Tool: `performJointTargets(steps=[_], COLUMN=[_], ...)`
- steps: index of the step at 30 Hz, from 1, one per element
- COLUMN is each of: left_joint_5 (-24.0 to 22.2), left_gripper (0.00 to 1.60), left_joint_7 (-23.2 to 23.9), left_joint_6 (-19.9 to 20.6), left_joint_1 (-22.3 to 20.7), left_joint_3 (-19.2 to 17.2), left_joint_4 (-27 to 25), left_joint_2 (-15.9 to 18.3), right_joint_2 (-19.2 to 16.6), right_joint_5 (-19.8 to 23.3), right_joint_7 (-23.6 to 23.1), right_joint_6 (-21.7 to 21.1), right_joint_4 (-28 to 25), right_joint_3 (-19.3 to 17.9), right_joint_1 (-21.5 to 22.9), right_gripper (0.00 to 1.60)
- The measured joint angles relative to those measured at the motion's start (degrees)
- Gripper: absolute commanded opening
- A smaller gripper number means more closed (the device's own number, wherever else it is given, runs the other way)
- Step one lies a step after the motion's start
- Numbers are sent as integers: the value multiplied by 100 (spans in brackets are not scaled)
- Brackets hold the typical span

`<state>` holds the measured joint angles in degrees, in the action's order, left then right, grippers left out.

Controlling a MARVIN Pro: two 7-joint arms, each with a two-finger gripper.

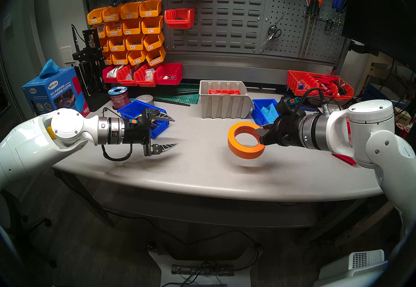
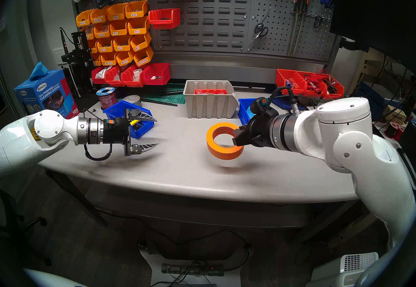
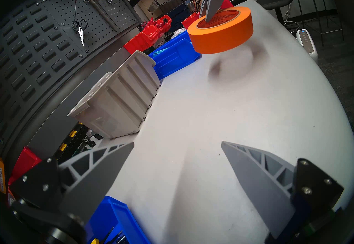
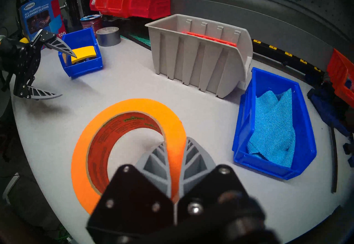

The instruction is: Hang all the unorganized tool boxes onto the wall

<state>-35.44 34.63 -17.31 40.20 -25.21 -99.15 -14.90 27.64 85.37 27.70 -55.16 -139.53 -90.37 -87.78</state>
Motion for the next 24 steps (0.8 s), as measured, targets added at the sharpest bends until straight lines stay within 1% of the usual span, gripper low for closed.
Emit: performJointTargets(steps=[4, 10, 12, 13, 18, 22, 24], left_joint_5=[0, 0, 0, 0, 0, 0, 0], left_gripper=[160, 160, 160, 160, 160, 160, 160], left_joint_7=[0, 0, 0, 0, 0, 0, 0], left_joint_6=[0, 0, 0, 0, 0, 0, 0], left_joint_1=[0, 0, 0, 0, 0, 0, 0], left_joint_3=[0, 0, 0, 0, 0, 0, 0], left_joint_4=[0, 0, 0, 0, 0, 0, 0], left_joint_2=[0, 0, 0, 0, 0, 0, 0], right_joint_2=[-134, -286, -304, -337, -415, -470, -484], right_joint_5=[-16, -180, -217, -294, -579, -852, -929], right_joint_7=[-128, -436, -489, -581, -874, -1138, -1219], right_joint_6=[0, 0, 0, 0, -1, -1, -1], right_joint_4=[-1, 50, 77, 143, 354, 537, 585], right_joint_3=[-346, -879, -956, -1091, -1441, -1674, -1733], right_joint_1=[-169, -483, -530, -613, -838, -1007, -1051], right_gripper=[0, 0, 0, 0, 0, 0, 0])
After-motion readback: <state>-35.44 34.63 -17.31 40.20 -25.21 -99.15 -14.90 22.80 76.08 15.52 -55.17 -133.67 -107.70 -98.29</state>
